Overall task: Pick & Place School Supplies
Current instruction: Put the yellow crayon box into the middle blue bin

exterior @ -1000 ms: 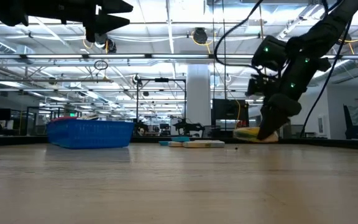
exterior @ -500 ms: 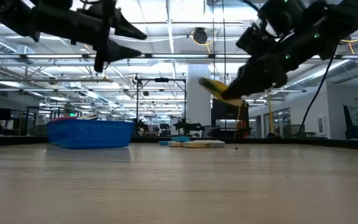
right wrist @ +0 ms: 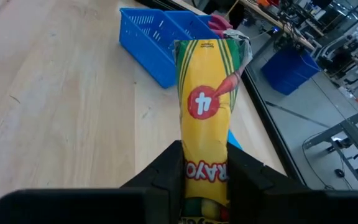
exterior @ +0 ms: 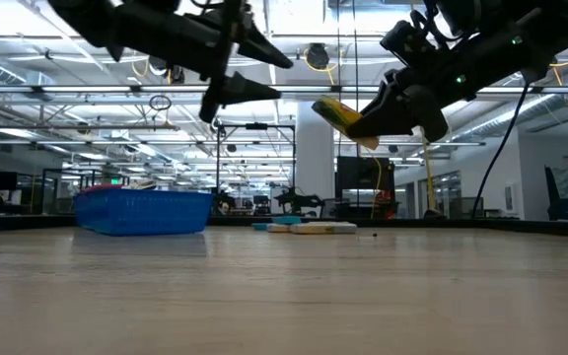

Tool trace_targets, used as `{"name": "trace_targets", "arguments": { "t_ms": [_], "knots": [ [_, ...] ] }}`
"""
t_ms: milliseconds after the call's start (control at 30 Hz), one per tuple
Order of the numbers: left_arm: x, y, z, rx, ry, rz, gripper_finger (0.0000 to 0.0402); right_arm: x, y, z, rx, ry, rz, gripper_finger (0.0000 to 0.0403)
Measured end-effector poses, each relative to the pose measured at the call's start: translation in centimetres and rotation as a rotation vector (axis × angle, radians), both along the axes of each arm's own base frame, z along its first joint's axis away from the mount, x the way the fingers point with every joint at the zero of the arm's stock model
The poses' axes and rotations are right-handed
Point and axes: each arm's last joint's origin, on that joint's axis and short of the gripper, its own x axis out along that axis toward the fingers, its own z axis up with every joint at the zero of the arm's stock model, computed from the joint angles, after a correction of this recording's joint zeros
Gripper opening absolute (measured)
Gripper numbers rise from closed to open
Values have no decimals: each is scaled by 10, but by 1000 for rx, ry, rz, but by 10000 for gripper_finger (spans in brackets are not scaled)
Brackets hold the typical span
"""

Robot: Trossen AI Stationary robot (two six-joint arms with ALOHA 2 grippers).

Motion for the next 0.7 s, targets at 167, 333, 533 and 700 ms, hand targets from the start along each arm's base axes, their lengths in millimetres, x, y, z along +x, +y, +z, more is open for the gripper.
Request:
{"name": "trace_targets", "arguments": {
  "t_ms": [167,333,533,700],
  "knots": [
    [17,0,-2,-1,45,0,223,0,0,0,-4,1,-2,76],
    [28,0,-10,-8,70,2,223,-1,-1,0,-21,5,-42,75],
    [36,1,-22,-13,69,7,223,-1,-1,0,-17,5,-43,81],
    [41,3,-24,-12,18,19,223,0,-1,0,-19,-1,-42,76]
  ]
}}
